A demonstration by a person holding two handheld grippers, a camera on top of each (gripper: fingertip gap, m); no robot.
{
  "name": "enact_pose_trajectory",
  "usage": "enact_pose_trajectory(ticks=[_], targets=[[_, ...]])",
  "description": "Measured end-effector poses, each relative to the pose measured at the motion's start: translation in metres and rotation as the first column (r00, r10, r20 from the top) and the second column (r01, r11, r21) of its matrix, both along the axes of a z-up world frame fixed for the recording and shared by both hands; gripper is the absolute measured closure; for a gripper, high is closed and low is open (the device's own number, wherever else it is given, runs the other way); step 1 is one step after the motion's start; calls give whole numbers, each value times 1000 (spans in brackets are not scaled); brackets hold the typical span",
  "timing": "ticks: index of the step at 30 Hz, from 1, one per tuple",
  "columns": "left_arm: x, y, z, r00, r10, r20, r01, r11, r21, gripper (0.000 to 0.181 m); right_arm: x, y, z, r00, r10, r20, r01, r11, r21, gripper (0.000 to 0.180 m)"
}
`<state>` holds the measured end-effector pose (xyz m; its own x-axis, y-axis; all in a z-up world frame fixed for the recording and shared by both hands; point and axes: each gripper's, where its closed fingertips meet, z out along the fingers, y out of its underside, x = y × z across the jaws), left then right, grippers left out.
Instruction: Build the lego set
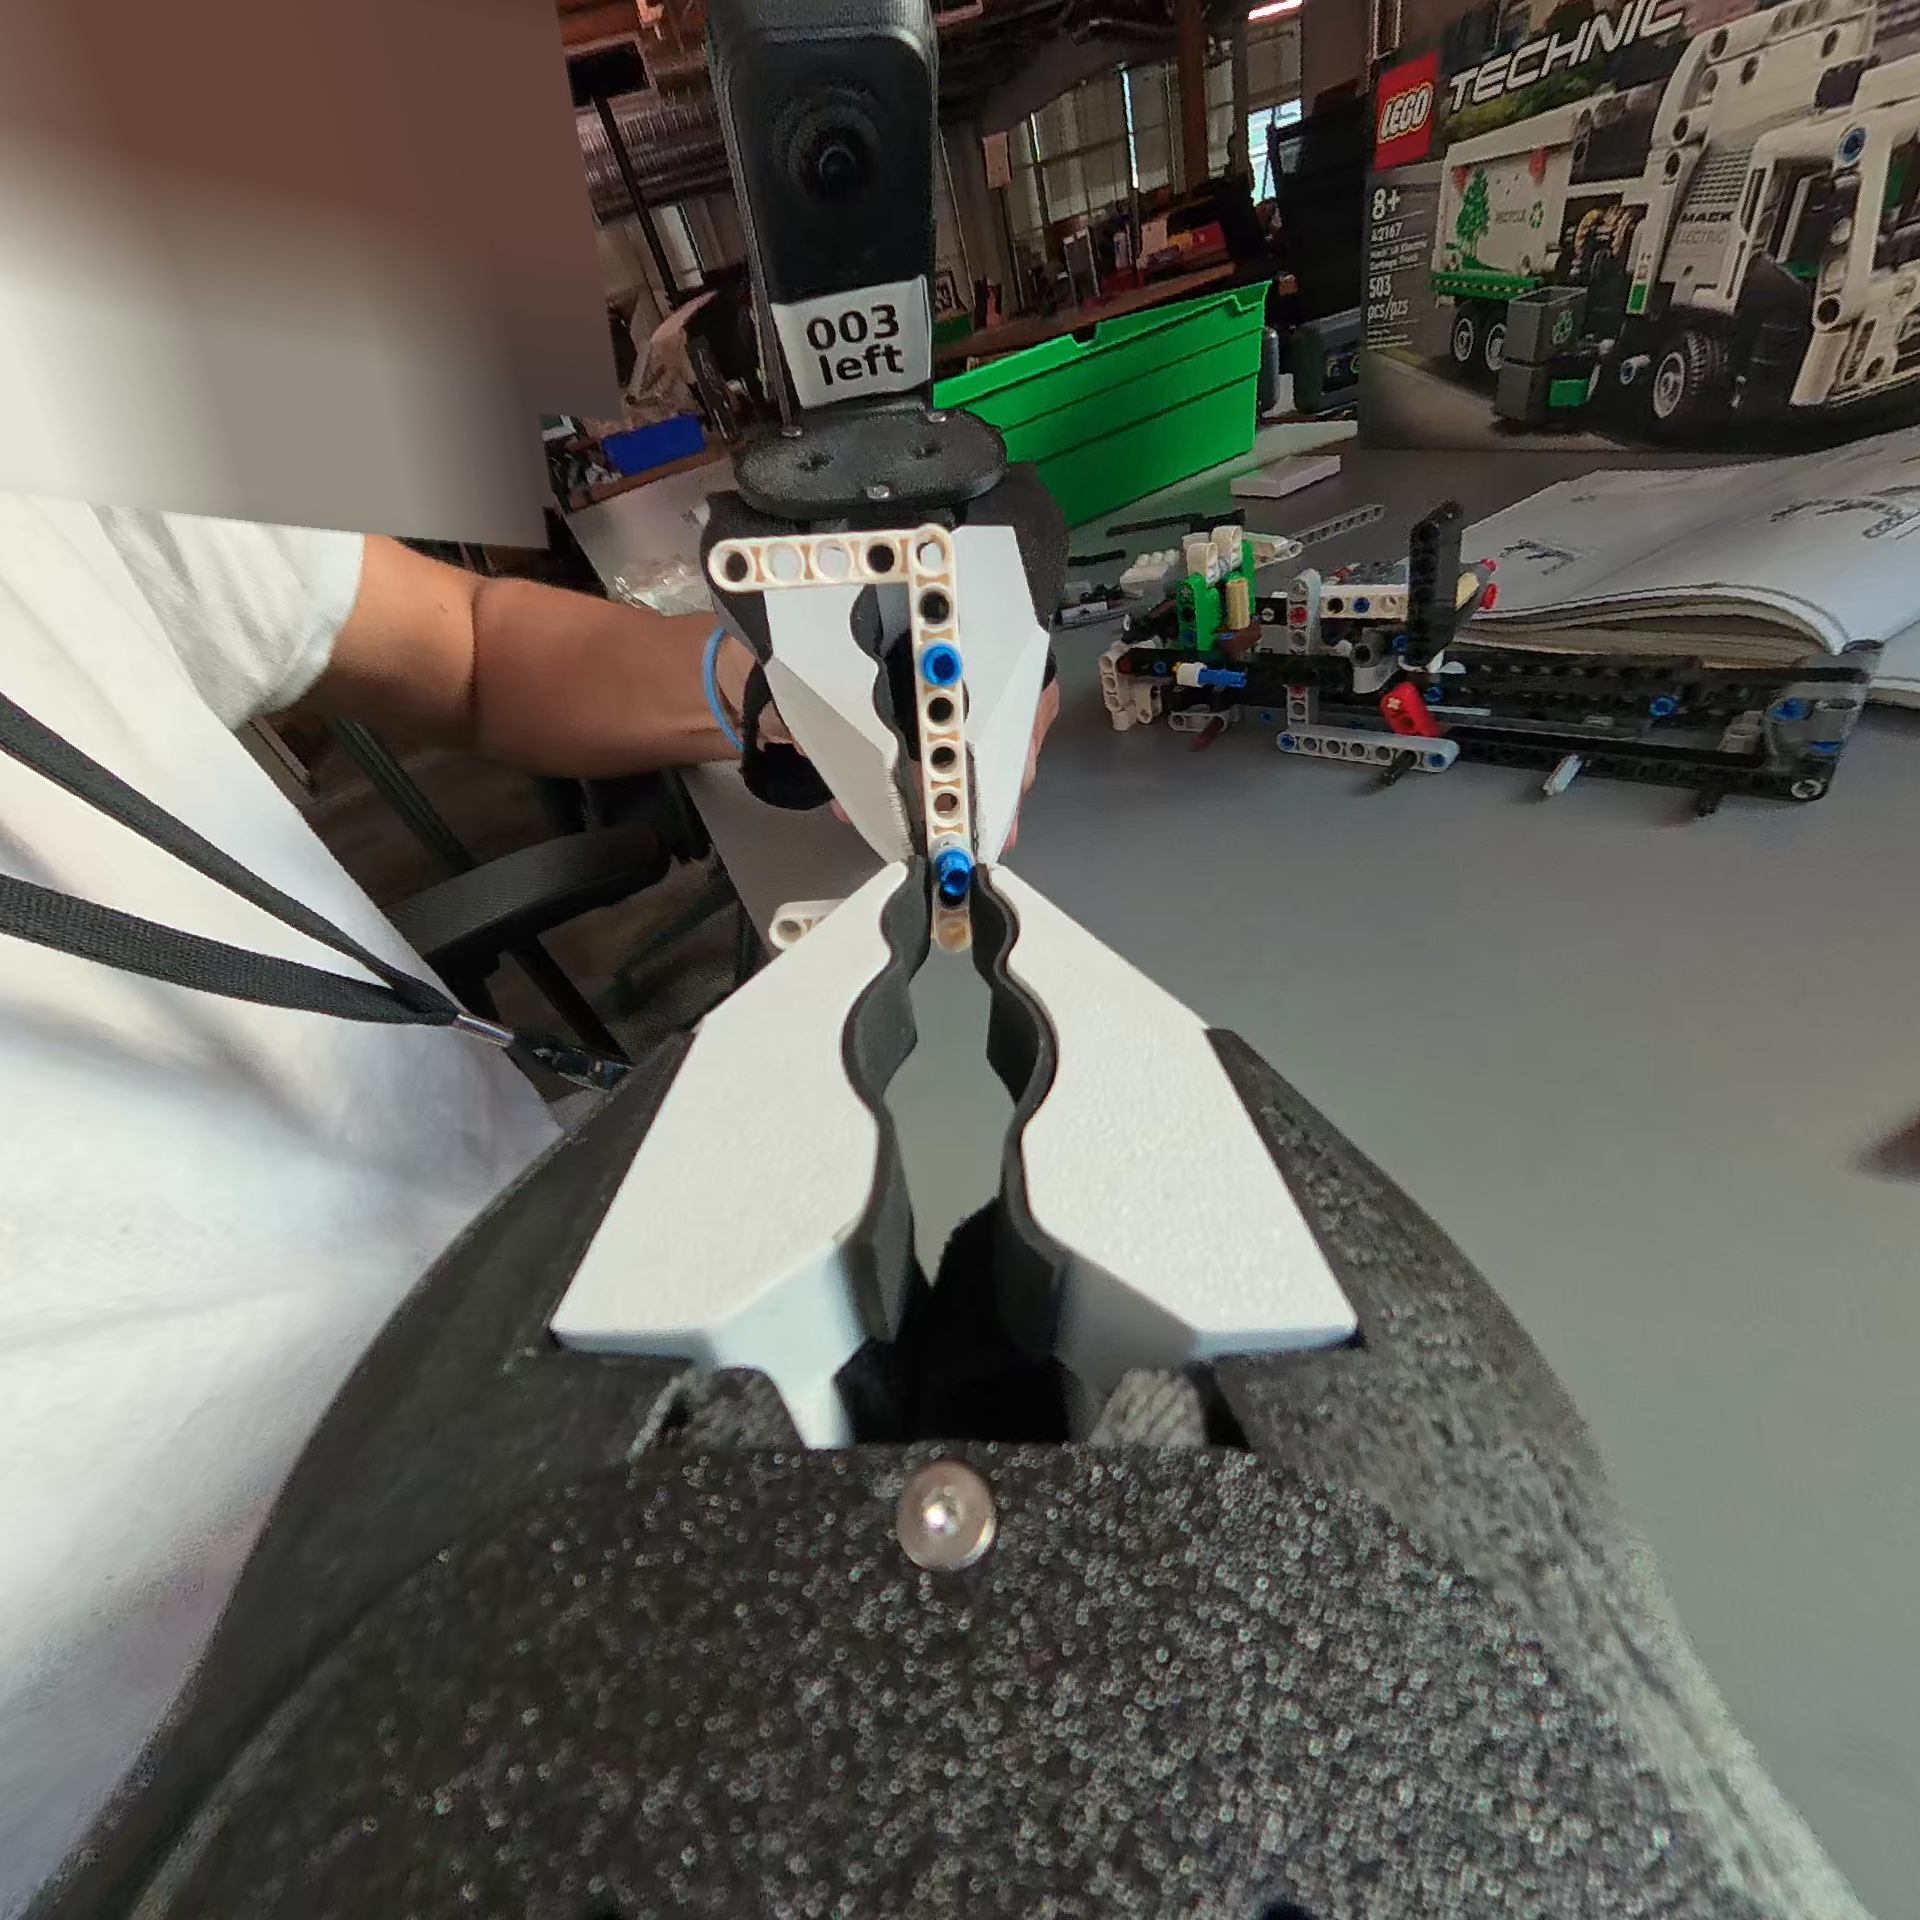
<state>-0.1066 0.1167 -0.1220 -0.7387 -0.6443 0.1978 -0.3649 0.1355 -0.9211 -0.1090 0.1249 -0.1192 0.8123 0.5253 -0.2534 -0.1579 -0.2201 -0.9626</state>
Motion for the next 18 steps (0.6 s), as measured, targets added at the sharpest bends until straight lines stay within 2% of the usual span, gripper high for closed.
enact_pose_trajectory(ticks=[2, 3, 5, 6, 8, 10, 11, 13, 15, 18], targets=[[-2, 2, -3, 1000, 15, -10, -15, 1000, 12, 175, -2, 1, -1, 986, -25, 163, 27, 1000, -6, 173], [-5, 9, -8, 999, 35, -39, -33, 999, 42, 177, 2, 5, -2, 947, -80, 310, 82, 997, 9, 173], [-9, 31, -12, 992, 117, -56, -111, 988, 106, 154, 20, 10, 4, 777, -198, 598, 191, 979, 76, 173], [-13, 40, -8, 986, 154, -60, -148, 985, 89, 149, 26, 12, 11, 668, -256, 699, 230, 964, 133, 173], [-19, 47, 8, 979, 188, -84, -189, 982, -3, 143, 25, 14, 19, 454, -308, 836, 221, 948, 229, 174], [-22, 49, 16, 974, 213, -79, -216, 976, -33, 148, 22, 18, 29, 249, -387, 888, 197, 918, 345, 174], [-23, 49, 15, 972, 223, -74, -225, 974, -16, 149, 18, 19, 32, 202, -397, 895, 176, 914, 365, 174], [-25, 50, 13, 967, 246, -63, -247, 969, -6, 155, 22, 21, 31, 131, -394, 910, 201, 909, 365, 174], [-33, 51, 14, 968, 241, -72, -242, 970, -15, 143, 31, 20, 27, 79, -393, 916, 225, 902, 367, 173], [-41, 53, 28, 970, 235, -52, -239, 968, -71, 142, 38, 21, 7, -13, -337, 941, 251, 910, 329, 173]])
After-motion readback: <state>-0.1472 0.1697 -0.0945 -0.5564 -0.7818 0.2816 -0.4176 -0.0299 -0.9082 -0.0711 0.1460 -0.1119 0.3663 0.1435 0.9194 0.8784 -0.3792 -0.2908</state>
